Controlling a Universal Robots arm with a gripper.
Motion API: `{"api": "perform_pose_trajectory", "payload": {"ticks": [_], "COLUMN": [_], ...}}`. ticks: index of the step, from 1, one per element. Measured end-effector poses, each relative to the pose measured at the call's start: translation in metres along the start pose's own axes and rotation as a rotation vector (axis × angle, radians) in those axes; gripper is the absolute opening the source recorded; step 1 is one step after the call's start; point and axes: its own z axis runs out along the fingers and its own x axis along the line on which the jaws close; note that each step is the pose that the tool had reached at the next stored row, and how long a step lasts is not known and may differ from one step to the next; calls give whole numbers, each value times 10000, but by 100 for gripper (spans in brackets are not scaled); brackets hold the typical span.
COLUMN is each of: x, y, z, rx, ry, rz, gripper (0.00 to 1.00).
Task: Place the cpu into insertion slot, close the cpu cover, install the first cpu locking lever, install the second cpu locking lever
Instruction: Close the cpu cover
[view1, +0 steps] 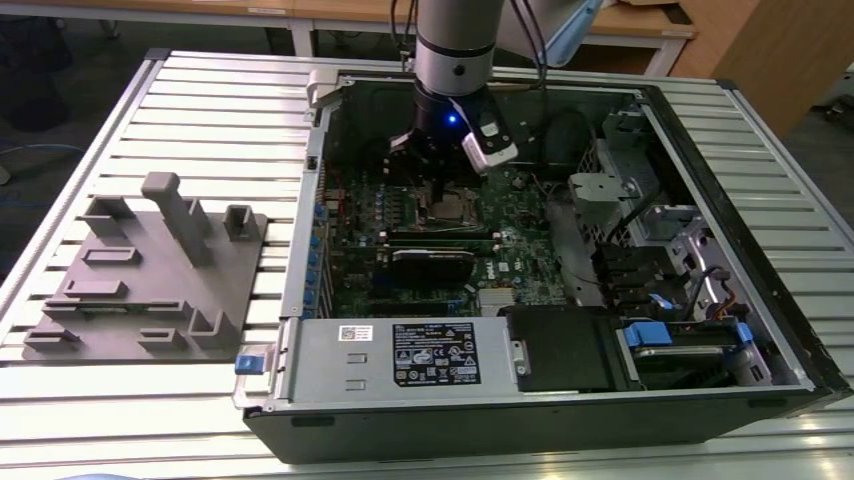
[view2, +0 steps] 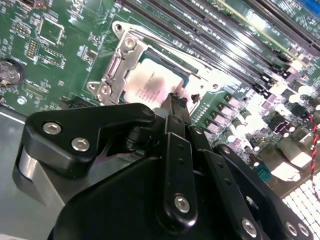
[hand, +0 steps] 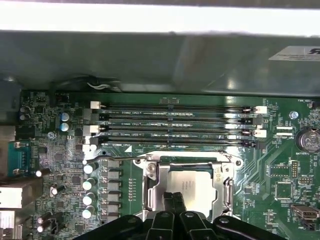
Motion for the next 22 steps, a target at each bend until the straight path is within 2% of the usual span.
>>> {"api": "perform_pose_trajectory", "payload": {"ticks": [5, 15, 22], "x": [79, 103, 106], "y": [2, 1, 2], "z": [15, 101, 116], "rx": [-1, 1, -3], "ry": [-18, -16, -25], "rz": [1, 0, 1], "gripper": [10, 10, 10]}}
